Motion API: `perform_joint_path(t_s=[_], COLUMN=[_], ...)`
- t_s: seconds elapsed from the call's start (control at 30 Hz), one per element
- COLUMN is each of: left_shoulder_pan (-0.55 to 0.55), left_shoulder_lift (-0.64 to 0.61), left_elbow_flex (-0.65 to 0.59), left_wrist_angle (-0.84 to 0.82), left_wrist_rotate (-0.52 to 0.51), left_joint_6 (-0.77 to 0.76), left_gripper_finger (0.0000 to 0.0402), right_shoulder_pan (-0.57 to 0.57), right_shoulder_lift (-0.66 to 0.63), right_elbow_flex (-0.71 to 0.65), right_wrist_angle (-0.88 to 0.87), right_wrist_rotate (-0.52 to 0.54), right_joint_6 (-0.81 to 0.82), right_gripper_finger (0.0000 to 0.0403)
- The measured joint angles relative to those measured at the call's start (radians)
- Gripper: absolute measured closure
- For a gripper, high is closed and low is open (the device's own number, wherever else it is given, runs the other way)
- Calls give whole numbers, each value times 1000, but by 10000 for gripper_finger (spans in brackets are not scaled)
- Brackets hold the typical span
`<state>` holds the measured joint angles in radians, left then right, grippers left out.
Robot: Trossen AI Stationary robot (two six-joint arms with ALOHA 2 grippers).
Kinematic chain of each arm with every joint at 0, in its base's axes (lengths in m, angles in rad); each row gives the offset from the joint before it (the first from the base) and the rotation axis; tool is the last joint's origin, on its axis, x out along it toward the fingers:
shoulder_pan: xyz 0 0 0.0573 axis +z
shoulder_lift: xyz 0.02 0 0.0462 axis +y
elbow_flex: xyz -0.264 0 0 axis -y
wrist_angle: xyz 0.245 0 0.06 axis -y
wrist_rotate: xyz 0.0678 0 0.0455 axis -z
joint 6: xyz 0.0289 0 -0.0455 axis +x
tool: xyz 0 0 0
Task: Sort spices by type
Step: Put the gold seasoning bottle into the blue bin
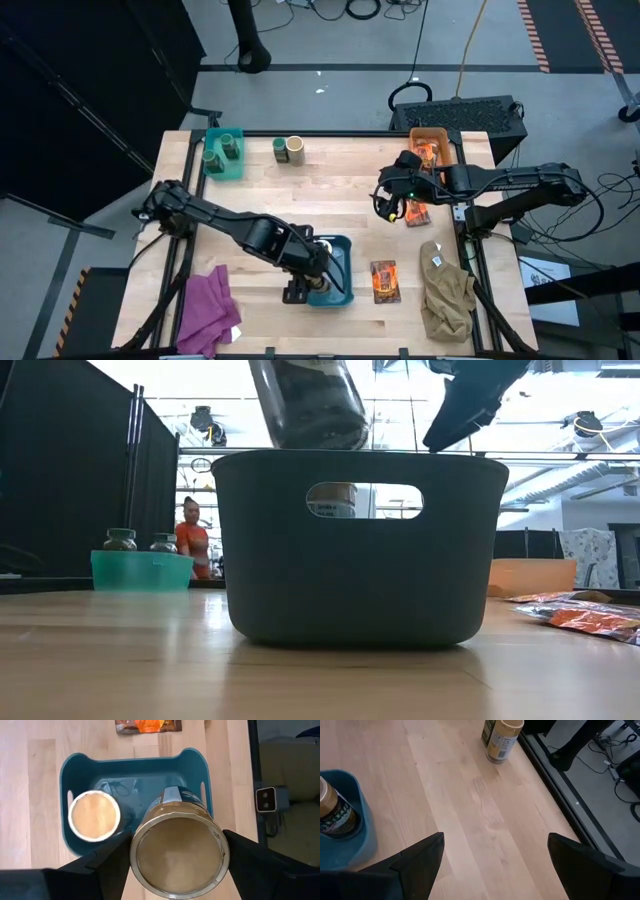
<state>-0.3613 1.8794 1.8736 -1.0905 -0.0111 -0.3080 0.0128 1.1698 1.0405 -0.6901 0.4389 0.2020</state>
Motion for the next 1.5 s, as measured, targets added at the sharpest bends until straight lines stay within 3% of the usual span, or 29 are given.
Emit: perform_joint_path(t_s=[0.83,1.5], left_shoulder_pan=[1,1], left_shoulder_lift=[115,114], left_elbow_flex=[0,0], left_wrist_angle=[-50,-28], left_wrist_rotate=[-14,-24], left_joint_6=[13,27], left_gripper_finger=[117,99], right_shoulder_pan=[2,2], right_shoulder_lift=[1,0], right_elbow_flex=[-31,-34], right_wrist_angle=[15,27], right_wrist_rotate=[1,1], right_joint_6=[4,-4], right_gripper_finger=[64,64])
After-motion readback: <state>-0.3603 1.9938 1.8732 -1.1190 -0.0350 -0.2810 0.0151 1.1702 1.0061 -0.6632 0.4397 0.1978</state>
